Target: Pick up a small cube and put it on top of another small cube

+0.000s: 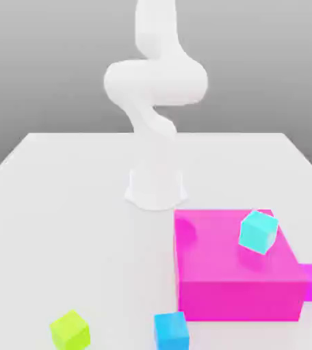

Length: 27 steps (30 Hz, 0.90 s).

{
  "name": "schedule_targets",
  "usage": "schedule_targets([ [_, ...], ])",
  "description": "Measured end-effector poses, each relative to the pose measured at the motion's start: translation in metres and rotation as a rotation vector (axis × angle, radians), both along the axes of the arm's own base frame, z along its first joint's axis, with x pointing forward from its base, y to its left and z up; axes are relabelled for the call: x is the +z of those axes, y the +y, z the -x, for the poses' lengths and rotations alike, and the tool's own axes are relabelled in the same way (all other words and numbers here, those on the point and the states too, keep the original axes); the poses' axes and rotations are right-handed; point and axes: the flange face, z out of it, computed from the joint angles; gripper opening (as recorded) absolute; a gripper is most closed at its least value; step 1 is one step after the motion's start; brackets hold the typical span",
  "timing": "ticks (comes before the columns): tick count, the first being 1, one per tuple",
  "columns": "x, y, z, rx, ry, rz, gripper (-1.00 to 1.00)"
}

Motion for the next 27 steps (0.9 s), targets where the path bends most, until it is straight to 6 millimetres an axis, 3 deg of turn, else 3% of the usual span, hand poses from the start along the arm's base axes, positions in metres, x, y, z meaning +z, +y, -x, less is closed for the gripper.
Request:
schedule_targets([
  [6,-0.102,0.071,-0.058,0.298,0.156,0.13,0.0],
  [12,-0.213,0.149,-0.076,0.602,0.292,0.258,0.0],
  [16,-0.29,0.197,-0.067,0.81,0.376,0.344,0.0],
  [20,-0.367,0.251,-0.036,1.048,0.451,0.435,0.0],
  [25,-0.46,0.279,0.007,1.292,0.551,0.532,0.0],
  [27,-0.489,0.283,0.014,1.33,0.565,0.546,0.0],
])
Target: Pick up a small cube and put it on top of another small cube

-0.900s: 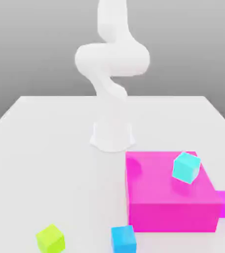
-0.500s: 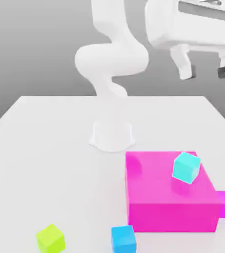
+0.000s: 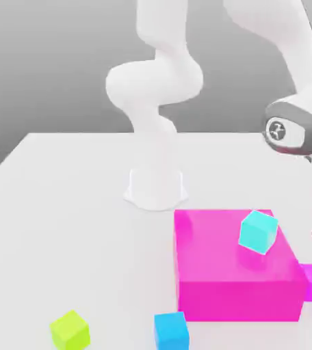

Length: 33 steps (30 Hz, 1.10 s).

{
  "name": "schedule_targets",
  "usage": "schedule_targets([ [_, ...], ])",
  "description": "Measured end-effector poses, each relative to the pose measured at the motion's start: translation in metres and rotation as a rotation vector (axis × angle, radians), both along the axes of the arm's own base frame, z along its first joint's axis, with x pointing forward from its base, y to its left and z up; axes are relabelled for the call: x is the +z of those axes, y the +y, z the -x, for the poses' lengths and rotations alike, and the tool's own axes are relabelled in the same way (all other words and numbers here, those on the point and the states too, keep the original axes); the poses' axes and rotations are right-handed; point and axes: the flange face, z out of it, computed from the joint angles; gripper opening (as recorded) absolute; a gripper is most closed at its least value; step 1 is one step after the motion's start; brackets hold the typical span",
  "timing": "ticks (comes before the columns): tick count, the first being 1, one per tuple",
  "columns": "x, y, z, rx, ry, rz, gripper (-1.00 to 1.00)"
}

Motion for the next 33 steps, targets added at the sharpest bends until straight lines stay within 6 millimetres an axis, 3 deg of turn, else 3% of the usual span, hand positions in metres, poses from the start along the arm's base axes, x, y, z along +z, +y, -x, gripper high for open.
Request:
schedule_targets([
  [3,-0.039,0.001,0.002,0.011,0.005,0.003,0.0],
  [4,-0.049,0.001,0.003,0.012,0.005,0.004,-1.0],
  [11,-0.049,0.001,0.003,0.013,0.006,0.005,-1.0],
  [16,0.003,-0.001,0.0,0.011,0.006,0.005,-1.0],
  [18,0.031,-0.008,-0.029,0.003,-0.032,-0.034,-1.0],
  [19,0.045,-0.024,-0.051,-0.051,-0.051,-0.051,-1.0],
  [21,0.05,-0.072,-0.081,-0.208,-0.052,-0.047,-1.0],
  [24,0.048,-0.146,-0.107,-0.442,-0.033,-0.026,-1.0],
  [28,0.045,-0.245,-0.121,-0.745,-0.009,-0.003,-1.0],
  [33,0.042,-0.368,-0.12,-1.11,0.003,-0.001,-1.0],
])
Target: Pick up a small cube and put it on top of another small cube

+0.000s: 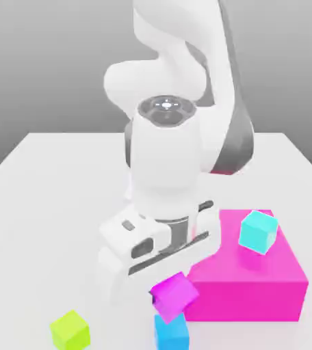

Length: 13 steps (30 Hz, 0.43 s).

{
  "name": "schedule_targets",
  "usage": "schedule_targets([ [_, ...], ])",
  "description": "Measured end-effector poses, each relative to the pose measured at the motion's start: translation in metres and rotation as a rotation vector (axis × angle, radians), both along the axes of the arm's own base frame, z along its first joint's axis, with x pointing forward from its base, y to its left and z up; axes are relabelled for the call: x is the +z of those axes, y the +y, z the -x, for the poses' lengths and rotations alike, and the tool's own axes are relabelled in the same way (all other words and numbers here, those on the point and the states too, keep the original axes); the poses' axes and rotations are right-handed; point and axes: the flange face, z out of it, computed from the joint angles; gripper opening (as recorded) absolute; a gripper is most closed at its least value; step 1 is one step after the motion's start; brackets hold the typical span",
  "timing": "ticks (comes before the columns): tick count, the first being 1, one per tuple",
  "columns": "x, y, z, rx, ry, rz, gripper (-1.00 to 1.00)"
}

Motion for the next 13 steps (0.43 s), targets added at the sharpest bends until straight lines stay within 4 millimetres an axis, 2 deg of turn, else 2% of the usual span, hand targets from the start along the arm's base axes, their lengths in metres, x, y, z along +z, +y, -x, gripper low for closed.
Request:
schedule_targets([
  [2,-0.025,-0.05,0.002,-0.147,0.003,-0.002,-1.0],
  [3,-0.038,-0.066,0.004,-0.196,0.004,-0.002,1.0],
  [8,-0.038,-0.066,0.004,-0.196,0.004,-0.002,1.0],
  [9,-0.045,-0.074,0.005,-0.22,0.004,-0.002,1.0],
  [11,-0.032,-0.08,0.005,-0.237,0.002,0.0,1.0],
  [13,-0.007,-0.082,0.005,-0.241,0.002,0.0,1.0],
])
